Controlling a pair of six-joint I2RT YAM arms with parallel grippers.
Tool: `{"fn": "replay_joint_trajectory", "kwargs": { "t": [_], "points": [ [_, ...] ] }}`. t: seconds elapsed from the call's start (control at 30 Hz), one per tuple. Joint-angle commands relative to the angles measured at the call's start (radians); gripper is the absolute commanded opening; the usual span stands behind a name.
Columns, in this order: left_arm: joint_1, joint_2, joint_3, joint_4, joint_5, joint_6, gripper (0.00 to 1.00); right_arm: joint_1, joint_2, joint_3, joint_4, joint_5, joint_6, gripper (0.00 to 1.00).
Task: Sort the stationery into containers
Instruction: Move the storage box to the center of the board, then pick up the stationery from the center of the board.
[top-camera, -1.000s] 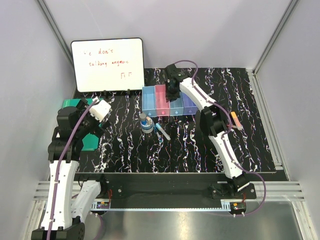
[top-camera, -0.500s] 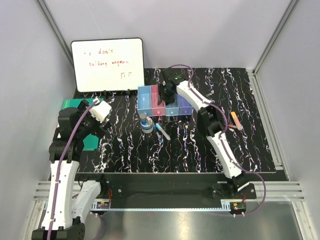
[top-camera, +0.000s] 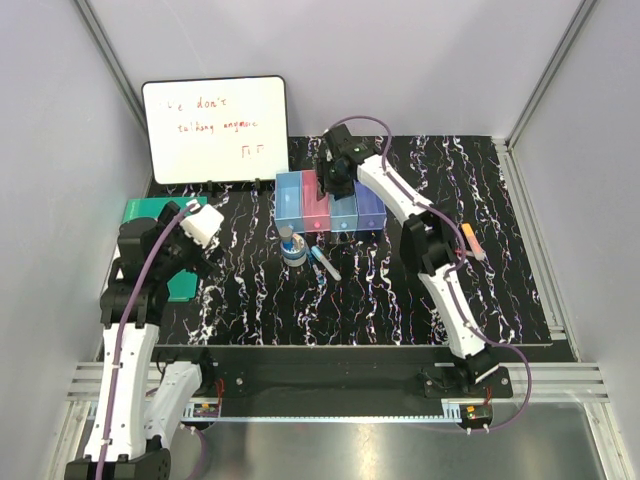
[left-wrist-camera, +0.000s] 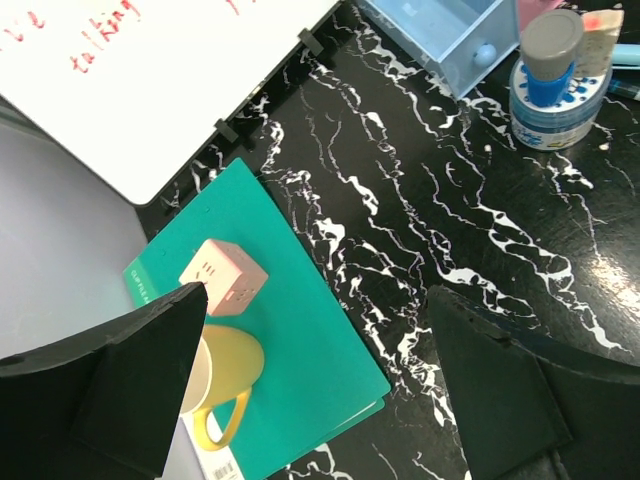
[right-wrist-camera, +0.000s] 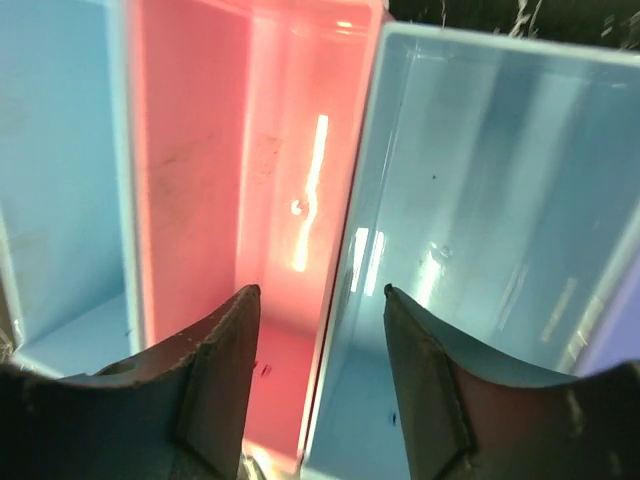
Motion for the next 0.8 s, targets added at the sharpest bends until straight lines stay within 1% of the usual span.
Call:
{"fn": "replay_joint_trajectory", "kwargs": {
  "t": [0.0,0.1,0.23,0.27,0.3,0.33,0.37,0.4,0.43,0.47,0.5,0.53,0.57,0.6,0.63,0.67,0.7,0.77],
  "points": [
    [0.002,0.002,-0.025,0.063,0.078,0.006,0.99,0.007,-0.142,-0.015,0.018,0.041,-0.061,0.61],
    [0.001,0.029,-0.016,0.068,0.126,0.008,0.99,0.004,-0.178,-0.030,0.020,0.051,-0.121,0.65],
    [0.002,0.078,0.016,0.066,0.232,0.001,0.99,0.004,-0.240,-0.047,0.015,0.049,-0.288,0.75],
    [0.001,0.090,0.024,0.066,0.294,-0.002,0.99,0.004,-0.269,-0.050,0.013,0.054,-0.317,0.77],
    [0.002,0.116,0.038,0.068,0.330,-0.006,0.99,0.004,-0.285,-0.055,0.009,0.054,-0.336,0.82],
    [0.001,0.130,0.045,0.066,0.365,-0.005,0.99,0.004,-0.300,-0.062,0.006,0.037,-0.432,0.84],
    [-0.001,0.147,0.048,0.068,0.432,0.000,0.99,0.004,-0.326,-0.065,-0.003,0.041,-0.461,0.86],
    [-0.002,0.181,0.058,0.068,0.466,0.007,0.99,0.004,-0.340,-0.068,-0.013,0.046,-0.487,0.87],
    [-0.004,0.199,0.062,0.068,0.498,0.026,0.99,0.004,-0.351,-0.061,-0.025,0.040,-0.558,0.89],
    [-0.005,0.218,0.067,0.066,0.561,0.041,0.99,0.004,-0.357,-0.043,-0.078,0.043,-0.593,0.90],
    [-0.009,0.245,0.073,0.066,0.587,0.061,0.99,0.004,-0.356,-0.020,-0.112,0.057,-0.656,0.91],
    [-0.009,0.258,0.076,0.066,0.607,0.104,0.99,0.004,-0.350,0.043,-0.150,0.066,-0.690,0.92],
    [-0.036,0.274,0.079,0.066,0.624,0.125,0.99,0.005,-0.336,0.075,-0.222,0.083,-0.716,0.93],
    [-0.067,0.285,0.084,0.066,0.625,0.150,0.99,0.004,-0.334,0.100,-0.249,0.125,-0.757,0.93],
    [-0.084,0.293,0.085,0.065,0.618,0.209,0.99,0.002,-0.336,0.120,-0.270,0.137,-0.779,0.94],
    [-0.102,0.314,0.088,0.059,0.594,0.243,0.99,0.001,-0.349,0.119,-0.292,0.152,-0.796,0.94],
    [-0.133,0.330,0.096,0.051,0.583,0.320,0.99,0.002,-0.363,0.110,-0.290,0.178,-0.811,0.95],
    [-0.156,0.383,0.111,0.028,0.568,0.404,0.99,0.001,-0.403,0.071,-0.290,0.184,-0.824,0.95]
  ]
}}
